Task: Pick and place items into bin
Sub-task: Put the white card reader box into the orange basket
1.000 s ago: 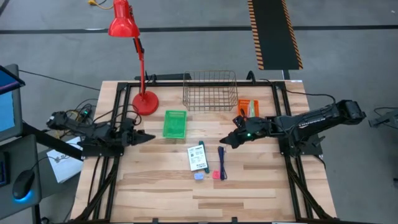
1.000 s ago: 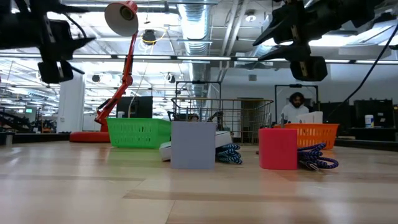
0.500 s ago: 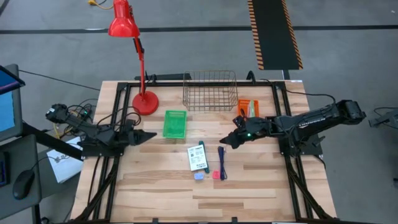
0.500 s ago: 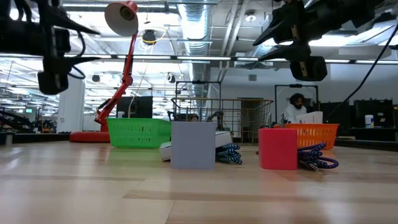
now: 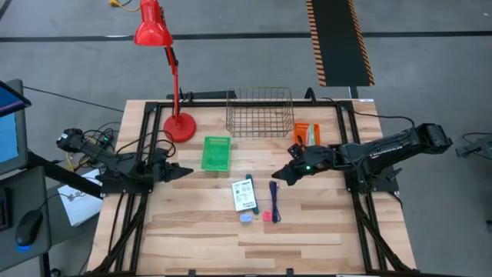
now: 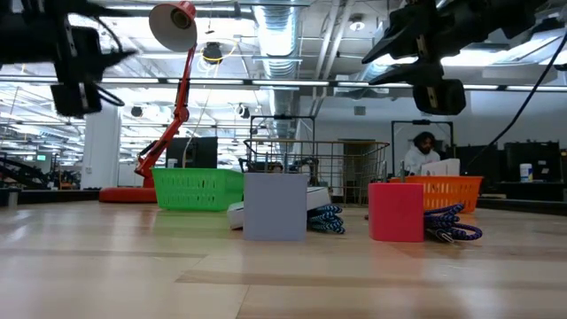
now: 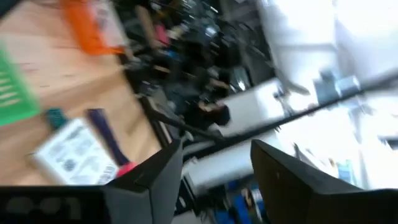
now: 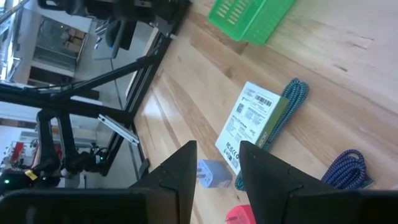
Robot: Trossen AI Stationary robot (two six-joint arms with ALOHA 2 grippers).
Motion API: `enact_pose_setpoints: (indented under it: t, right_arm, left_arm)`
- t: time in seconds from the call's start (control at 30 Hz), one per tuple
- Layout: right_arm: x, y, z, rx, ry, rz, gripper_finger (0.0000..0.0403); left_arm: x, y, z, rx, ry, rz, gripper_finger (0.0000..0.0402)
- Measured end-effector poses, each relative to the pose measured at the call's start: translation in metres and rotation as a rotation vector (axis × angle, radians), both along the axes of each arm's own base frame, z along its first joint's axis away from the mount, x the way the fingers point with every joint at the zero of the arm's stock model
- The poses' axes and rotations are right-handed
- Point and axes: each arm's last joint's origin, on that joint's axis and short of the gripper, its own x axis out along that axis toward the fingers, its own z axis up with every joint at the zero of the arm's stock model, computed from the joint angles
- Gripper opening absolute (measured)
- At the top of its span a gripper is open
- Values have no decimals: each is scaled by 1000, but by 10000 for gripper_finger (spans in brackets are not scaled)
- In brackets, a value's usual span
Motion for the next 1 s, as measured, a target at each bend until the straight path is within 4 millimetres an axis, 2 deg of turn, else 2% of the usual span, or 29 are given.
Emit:
enact_pose_setpoints:
  t: [0.17, 0.27, 0.3, 0.67, 0.87, 1.0]
  right_arm:
    - [0, 0, 0, -1, 0, 1, 117]
    - [0, 0, 0, -5, -1, 3, 117]
    - [0, 0, 0, -11, -1, 6, 117]
    - [0, 0, 0, -61, -7, 35, 117]
    - [0, 0, 0, -65, -8, 43, 117]
    - [0, 1, 0, -56, -7, 65, 117]
  left_arm:
    - [-1, -2, 9, 177, 4, -25, 90]
    - [0, -3, 6, 286, 55, -25, 23]
    - [1, -4, 4, 307, 72, -26, 12]
    - [14, -12, -14, 521, 278, -73, 0]
    - [31, -23, -10, 740, 378, -126, 0]
    - [45, -34, -11, 954, 465, -207, 0]
